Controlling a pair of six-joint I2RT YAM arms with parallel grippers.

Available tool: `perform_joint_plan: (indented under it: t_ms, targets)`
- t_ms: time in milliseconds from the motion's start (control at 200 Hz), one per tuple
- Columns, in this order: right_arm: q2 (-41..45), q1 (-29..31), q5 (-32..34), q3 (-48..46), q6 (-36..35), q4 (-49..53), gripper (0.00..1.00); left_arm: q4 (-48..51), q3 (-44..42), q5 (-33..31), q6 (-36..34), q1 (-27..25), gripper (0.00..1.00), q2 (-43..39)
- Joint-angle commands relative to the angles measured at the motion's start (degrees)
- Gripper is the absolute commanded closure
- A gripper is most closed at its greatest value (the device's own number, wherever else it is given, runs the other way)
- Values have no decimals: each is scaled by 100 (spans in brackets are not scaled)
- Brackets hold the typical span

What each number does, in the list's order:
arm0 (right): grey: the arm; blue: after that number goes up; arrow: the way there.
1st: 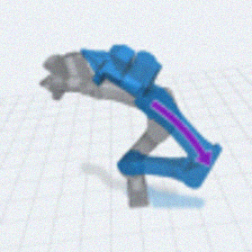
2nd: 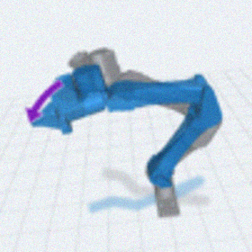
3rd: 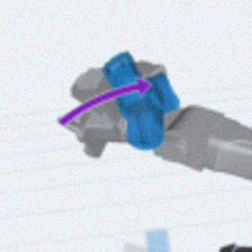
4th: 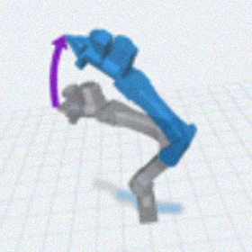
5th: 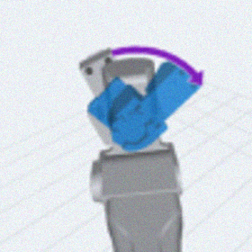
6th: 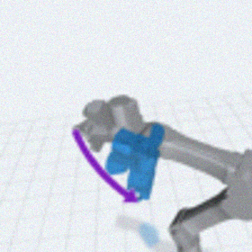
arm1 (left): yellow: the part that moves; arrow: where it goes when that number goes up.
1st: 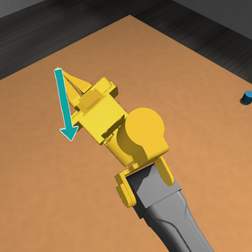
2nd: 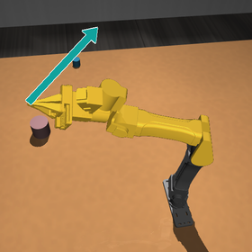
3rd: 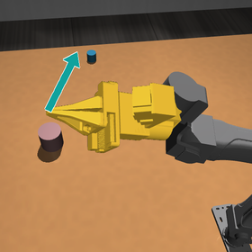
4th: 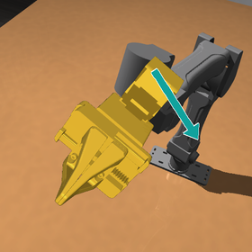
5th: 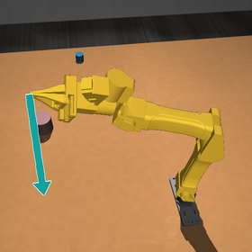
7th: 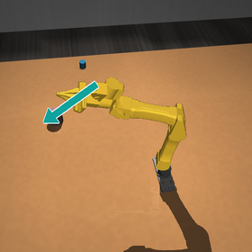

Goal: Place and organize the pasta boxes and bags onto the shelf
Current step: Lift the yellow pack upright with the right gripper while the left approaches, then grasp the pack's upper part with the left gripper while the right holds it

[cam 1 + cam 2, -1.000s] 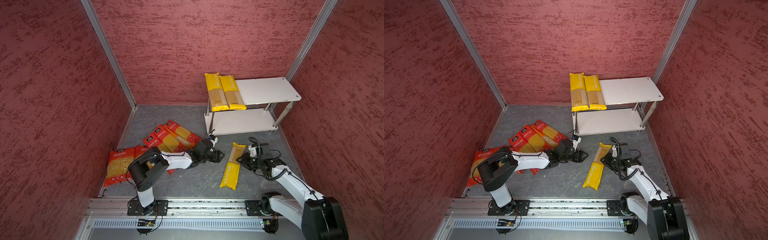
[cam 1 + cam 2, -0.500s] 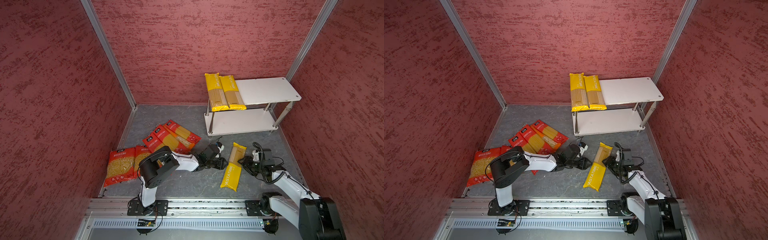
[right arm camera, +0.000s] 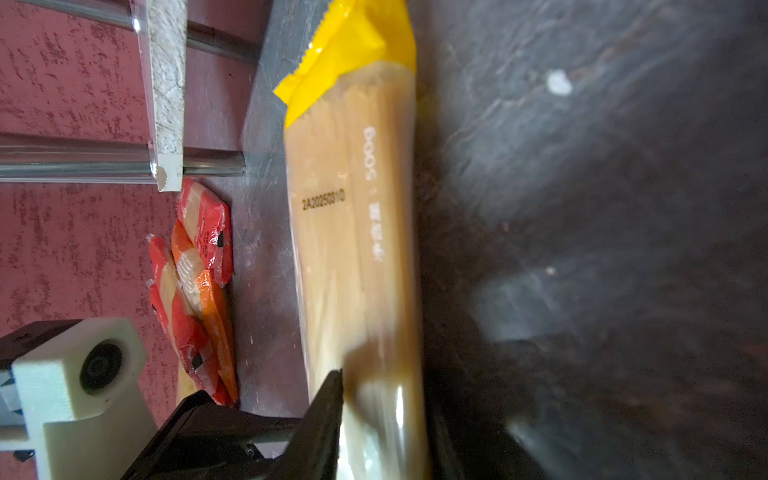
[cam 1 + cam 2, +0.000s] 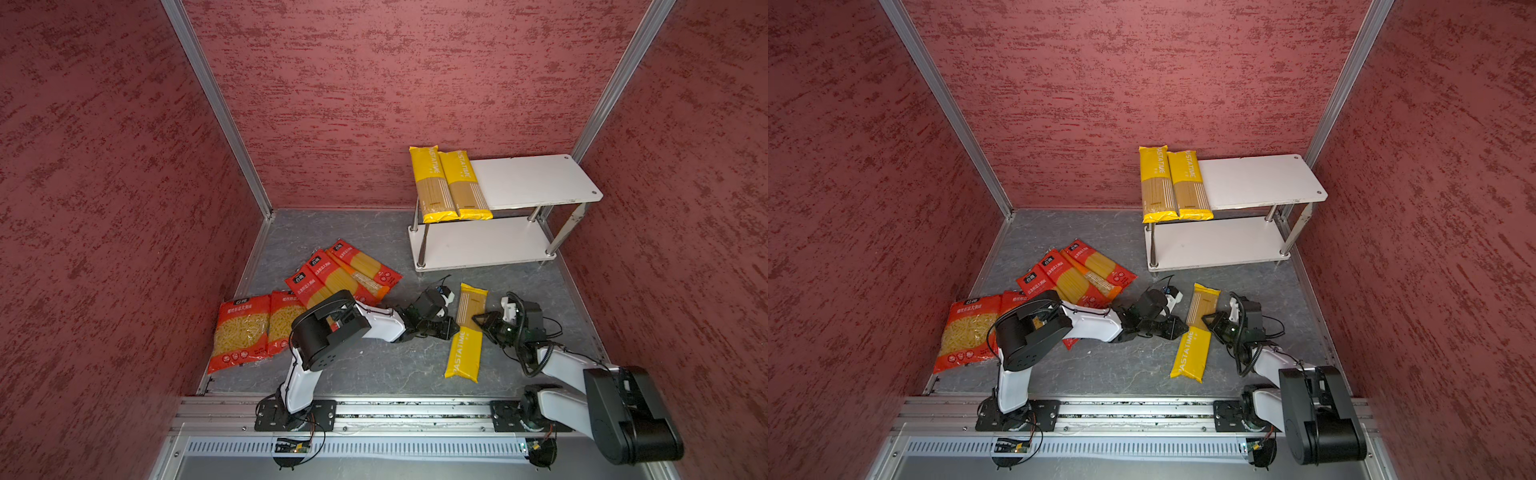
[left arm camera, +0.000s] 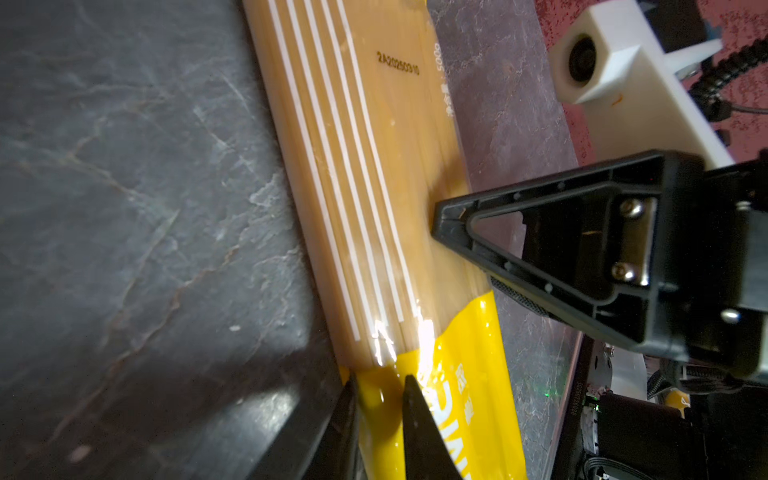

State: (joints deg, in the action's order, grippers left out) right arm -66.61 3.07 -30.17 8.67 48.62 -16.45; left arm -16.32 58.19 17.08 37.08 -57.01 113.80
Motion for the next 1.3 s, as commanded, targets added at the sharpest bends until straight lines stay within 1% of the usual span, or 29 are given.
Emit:
perform_joint_plan:
  t_ms: [0, 50, 220, 281, 406, 521, 686, 892, 1012, 1072, 1152, 1292]
  targets:
    - [590, 80, -35, -205, 95, -335, 84, -62, 52, 234, -72, 52, 80, -46]
    - [995, 82, 127, -300, 103, -301, 89, -68, 10, 283, -70, 92, 80, -117]
    - [2318, 89, 552, -364, -70, 99, 100, -82, -153, 356, -89, 238, 77, -471]
    - [2724, 90, 720, -257, -222, 441, 100, -112, -225, 362, -122, 298, 76, -623]
    - [3412, 98, 942, 207, -802, 1257, 100, -156, -347, 378, -208, 391, 72, -953]
    - [3790, 108, 1055, 670, -1325, 1720, 100, -149, -388, 417, -510, 409, 60, -1304]
    - [4027, 107, 1020, 1177, -1998, 1777, 100, -123, -357, 584, -1030, 450, 46, -1791]
    - [4220, 109, 765, 1513, -2730, 1384, 100, -129, -297, 693, -1887, 459, 34, -2437]
    - [4314, 109, 528, 1604, -3045, 1048, 100, 10, -173, 765, -2263, 503, 31, -2687]
    - [4332, 106, 337, 1616, -3087, 823, 100, 68, -107, 851, -2293, 552, 31, -2787]
    - [4285, 107, 96, 1688, -3102, 531, 100, 191, -8, 1033, -2153, 665, 30, -2869]
    - [4061, 112, -310, 1870, -2923, -65, 100, 271, 82, 1283, -1926, 936, 29, -3040]
